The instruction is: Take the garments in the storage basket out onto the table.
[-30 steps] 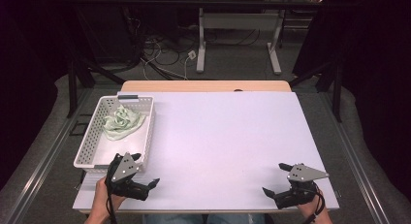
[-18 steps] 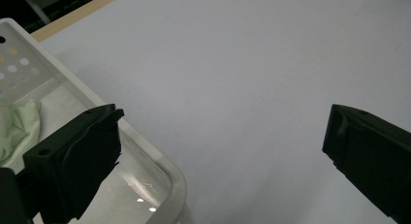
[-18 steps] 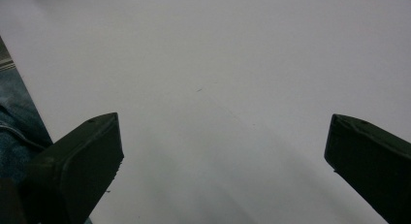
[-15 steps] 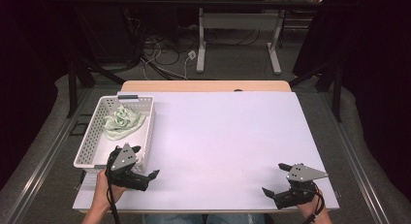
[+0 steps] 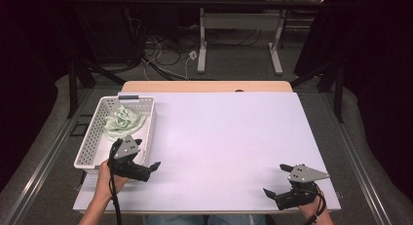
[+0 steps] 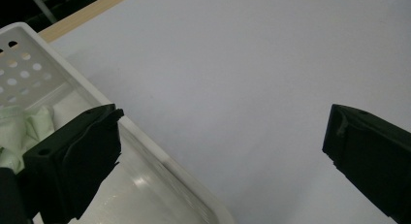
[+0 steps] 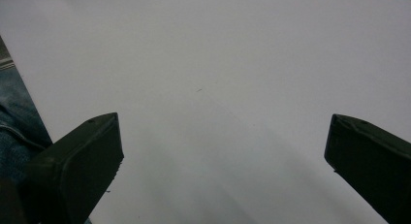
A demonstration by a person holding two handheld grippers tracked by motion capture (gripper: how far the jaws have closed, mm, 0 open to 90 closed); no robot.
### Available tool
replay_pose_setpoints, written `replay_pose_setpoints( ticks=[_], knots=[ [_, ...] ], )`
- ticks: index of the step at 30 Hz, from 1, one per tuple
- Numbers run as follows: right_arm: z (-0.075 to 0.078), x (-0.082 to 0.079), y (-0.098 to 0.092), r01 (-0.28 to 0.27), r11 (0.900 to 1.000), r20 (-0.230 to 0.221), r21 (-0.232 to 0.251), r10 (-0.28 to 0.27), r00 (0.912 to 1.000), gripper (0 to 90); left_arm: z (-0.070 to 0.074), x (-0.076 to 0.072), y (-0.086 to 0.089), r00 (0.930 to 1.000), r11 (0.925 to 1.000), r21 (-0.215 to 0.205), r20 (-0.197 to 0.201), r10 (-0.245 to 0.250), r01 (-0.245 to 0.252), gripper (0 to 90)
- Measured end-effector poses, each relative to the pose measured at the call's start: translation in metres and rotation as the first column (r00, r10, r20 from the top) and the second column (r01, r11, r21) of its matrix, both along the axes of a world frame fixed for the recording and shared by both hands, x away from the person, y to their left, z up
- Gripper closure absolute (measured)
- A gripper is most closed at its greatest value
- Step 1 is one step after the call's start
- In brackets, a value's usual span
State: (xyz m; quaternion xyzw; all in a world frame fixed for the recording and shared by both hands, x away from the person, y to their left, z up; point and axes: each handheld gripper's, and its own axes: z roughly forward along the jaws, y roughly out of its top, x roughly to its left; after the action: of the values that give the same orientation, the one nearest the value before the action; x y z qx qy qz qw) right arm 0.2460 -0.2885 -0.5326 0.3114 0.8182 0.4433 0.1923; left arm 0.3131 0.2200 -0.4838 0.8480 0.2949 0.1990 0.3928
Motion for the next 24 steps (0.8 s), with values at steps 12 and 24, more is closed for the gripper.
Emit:
replay_pose_setpoints(
  ticks=[12,24],
  knots=[
    [0.0,0.0,-0.001,0.0,1.0,0.002,0.0,0.0,1.0,0.0,0.004,0.027,0.001,0.9998,0.9999,0.006,-0.013,0.016,-0.016,0.2],
    [0.0,0.0,-0.001,-0.007,1.0,-0.003,-0.006,0.007,1.0,0.0,0.004,0.054,0.004,0.9976,0.9978,0.036,-0.039,0.056,-0.055,0.2]
  ],
)
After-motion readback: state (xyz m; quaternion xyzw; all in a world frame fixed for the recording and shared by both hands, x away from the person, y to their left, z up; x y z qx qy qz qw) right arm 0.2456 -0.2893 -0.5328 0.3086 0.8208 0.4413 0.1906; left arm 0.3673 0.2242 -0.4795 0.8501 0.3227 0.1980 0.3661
